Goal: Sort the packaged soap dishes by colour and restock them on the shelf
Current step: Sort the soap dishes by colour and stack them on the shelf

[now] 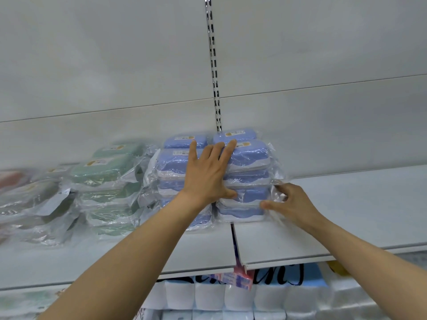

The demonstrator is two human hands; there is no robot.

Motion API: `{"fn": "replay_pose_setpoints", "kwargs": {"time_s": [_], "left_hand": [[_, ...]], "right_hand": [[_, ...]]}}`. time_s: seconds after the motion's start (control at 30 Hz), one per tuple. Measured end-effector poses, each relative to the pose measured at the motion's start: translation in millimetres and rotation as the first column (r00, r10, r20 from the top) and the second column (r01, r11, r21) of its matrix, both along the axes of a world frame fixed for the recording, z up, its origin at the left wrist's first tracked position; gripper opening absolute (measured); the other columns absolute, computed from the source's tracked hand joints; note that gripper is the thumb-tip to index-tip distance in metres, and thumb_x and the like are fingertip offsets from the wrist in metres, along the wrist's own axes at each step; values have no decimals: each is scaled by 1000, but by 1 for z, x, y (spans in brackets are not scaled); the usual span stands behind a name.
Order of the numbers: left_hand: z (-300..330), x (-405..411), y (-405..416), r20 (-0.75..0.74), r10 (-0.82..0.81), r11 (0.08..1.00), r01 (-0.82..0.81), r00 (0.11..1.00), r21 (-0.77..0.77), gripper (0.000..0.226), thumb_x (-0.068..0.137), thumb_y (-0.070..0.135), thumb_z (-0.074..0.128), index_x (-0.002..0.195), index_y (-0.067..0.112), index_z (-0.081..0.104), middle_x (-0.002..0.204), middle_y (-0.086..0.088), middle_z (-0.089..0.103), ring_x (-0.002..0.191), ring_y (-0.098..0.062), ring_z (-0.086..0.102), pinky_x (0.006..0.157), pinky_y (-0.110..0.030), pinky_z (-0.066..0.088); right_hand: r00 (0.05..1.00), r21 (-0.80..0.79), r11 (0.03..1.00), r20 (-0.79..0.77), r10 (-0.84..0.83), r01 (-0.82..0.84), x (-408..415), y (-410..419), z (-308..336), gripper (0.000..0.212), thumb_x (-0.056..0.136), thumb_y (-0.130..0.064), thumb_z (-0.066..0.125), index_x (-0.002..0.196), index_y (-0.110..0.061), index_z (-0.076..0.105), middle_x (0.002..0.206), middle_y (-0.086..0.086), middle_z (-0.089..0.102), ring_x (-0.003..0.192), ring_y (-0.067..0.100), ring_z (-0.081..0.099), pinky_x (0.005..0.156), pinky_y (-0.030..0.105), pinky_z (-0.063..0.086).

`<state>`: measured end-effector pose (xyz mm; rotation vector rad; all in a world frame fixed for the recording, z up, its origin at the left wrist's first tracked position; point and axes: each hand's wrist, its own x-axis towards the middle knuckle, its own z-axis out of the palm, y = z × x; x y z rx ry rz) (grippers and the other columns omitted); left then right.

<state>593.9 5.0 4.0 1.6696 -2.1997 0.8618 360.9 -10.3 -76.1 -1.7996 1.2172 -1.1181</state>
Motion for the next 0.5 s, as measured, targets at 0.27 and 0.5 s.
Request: {"fn": "replay_pose_setpoints", "kwargs": {"time_s": [0.27,0.5], "left_hand": [[5,-2,2,-5,22,999,-21,1000,42,125,61,75,71,156,26,6,149,4,32,132,-23,40,117,-58,14],[16,-3,7,-90,0,985,15,996,171,129,61,72,74,155,31,-4,156,6,21,142,-22,29,119,-57,6]], "right_hand": [[996,-1,996,11,93,-93,9,1,10,46,73,-23,85,114,-31,65,106,-16,70,102,5,65,86,22,51],[949,-630,777,-240,-207,10,18,5,41,118,60,-52,87,152,-34,16,160,-1,9,146,22,14,113,41,28]]}}
